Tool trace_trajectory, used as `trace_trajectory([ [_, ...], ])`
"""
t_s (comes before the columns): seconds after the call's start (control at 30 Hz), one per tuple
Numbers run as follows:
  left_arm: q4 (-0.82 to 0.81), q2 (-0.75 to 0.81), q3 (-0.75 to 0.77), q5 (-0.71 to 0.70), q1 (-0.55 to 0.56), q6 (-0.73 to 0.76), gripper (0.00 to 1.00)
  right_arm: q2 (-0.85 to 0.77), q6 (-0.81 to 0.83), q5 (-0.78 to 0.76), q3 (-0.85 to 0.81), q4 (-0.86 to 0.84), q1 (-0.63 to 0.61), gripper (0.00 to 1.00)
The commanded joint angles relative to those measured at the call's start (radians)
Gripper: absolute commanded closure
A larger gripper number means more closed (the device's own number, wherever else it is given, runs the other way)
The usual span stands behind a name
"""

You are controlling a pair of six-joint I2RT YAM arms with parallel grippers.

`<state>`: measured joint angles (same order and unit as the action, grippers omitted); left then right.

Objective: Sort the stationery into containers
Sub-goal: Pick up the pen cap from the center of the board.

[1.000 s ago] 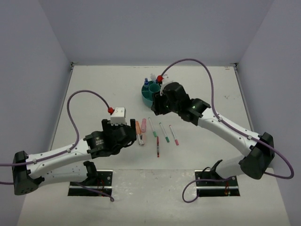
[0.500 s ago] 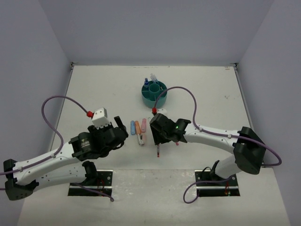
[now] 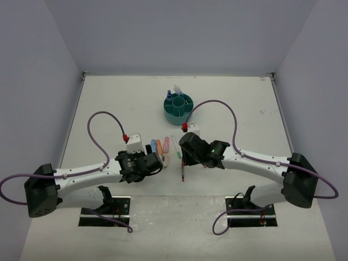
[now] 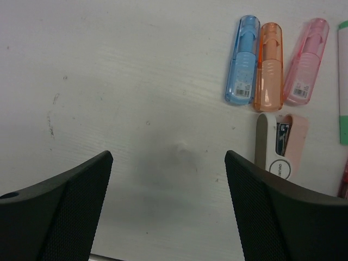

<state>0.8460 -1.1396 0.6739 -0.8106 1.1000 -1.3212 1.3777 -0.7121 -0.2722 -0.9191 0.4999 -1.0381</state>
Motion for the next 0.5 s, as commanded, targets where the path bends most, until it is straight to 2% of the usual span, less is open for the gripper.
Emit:
trace_trajectory([
  [0.0,-0.116,-0.037,-0.005,-0.007,-0.015,-0.023,0.19,-0.047,-0.006,-0.053,0.024,-0.009,-0.007,0.69],
  [0.17,-0.185,-0.051,-0.048,0.022,-0.019,-0.014,0.28,-0.062,0.003,-0.056,0.035,-0.007,-0.007,0.71],
  [0.27,-0.245,-0.061,-0.083,0.025,-0.022,-0.004,0.39,-0.07,0.009,-0.053,0.039,-0.013,-0.005,0.74],
  [0.47,-0.275,-0.089,-0.108,0.017,-0.029,-0.001,0.41,-0.069,0.019,-0.045,0.04,-0.011,-0.007,0.79],
])
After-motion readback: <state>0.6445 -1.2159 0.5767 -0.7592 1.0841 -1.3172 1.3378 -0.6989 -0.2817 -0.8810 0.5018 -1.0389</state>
